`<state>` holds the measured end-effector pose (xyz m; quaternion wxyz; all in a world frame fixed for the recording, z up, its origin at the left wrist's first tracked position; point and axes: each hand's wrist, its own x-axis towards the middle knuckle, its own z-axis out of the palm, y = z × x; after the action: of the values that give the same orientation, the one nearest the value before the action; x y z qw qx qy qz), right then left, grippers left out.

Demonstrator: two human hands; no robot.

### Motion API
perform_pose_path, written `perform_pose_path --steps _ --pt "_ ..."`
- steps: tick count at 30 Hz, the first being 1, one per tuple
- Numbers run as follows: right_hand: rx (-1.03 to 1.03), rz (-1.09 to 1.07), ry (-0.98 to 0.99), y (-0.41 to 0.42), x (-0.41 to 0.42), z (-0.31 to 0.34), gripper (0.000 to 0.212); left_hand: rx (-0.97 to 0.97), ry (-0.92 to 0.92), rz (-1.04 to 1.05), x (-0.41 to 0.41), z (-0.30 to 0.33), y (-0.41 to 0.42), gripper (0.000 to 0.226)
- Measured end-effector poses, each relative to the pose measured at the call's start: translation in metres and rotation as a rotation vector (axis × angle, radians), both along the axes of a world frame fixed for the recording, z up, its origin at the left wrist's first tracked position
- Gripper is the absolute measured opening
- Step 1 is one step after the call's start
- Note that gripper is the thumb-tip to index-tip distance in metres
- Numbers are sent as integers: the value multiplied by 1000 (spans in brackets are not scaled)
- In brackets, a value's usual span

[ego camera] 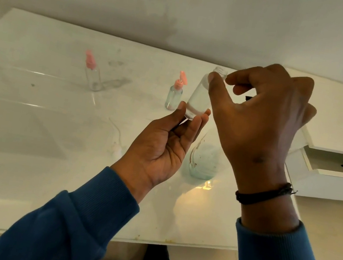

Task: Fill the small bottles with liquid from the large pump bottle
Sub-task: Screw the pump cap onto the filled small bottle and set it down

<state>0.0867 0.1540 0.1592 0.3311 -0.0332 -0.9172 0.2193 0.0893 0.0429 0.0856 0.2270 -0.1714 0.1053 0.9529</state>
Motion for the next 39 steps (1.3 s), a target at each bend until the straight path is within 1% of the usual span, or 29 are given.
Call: perform_pose_path --steps 4,7,8,9,10,11,13,14,15,16,17,19,21,24,29,35,39 --pt "-29 25 11 -1 0 1 35 -6 25 -37 0 -1 1 40" --pt "-35 61 74 -2 -1 0 32 -31 46 -21 2 -1 0 44" --pt "-42 74 95 -3 -1 -1 31 -71 67 -4 3 0 0 46" --pt "-48 85 118 -3 -1 -1 31 -152 97 20 3 1 0 46" --pt "-51 92 139 -3 -2 -1 31 -288 140 45 3 2 -1 46" --pt "-49 98 156 -4 -2 -1 30 -474 199 71 2 4 -1 47" --pt "-27 110 181 -7 -1 -1 30 -843 360 148 1 7 -3 58" --pt "-18 118 189 -9 -1 -2 31 -962 442 220 0 6 -6 60" --pt "-14 125 191 -11 0 -2 31 -1037 519 297 -3 6 -10 57" --pt "-13 129 189 -13 0 -3 32 -1073 600 349 -6 5 -16 51" --pt "-13 132 186 -15 1 -3 32 -1083 682 354 -9 3 -23 49" --pt "-20 129 184 -19 2 -6 31 -1069 817 275 -14 1 -35 52" --pt "-49 136 183 -22 3 -9 28 -1141 877 218 -18 -1 -42 52" --pt "-79 146 167 -24 4 -15 30 -1283 889 254 -18 -2 -43 50" --pt "-114 156 148 -24 2 -20 30 -1409 913 299 -16 2 -42 46" --pt "-112 161 149 -24 3 -19 30 -1420 917 338 -17 0 -38 42" --pt "-61 147 153 -23 4 -19 31 -1437 909 360 -18 -4 -38 41"
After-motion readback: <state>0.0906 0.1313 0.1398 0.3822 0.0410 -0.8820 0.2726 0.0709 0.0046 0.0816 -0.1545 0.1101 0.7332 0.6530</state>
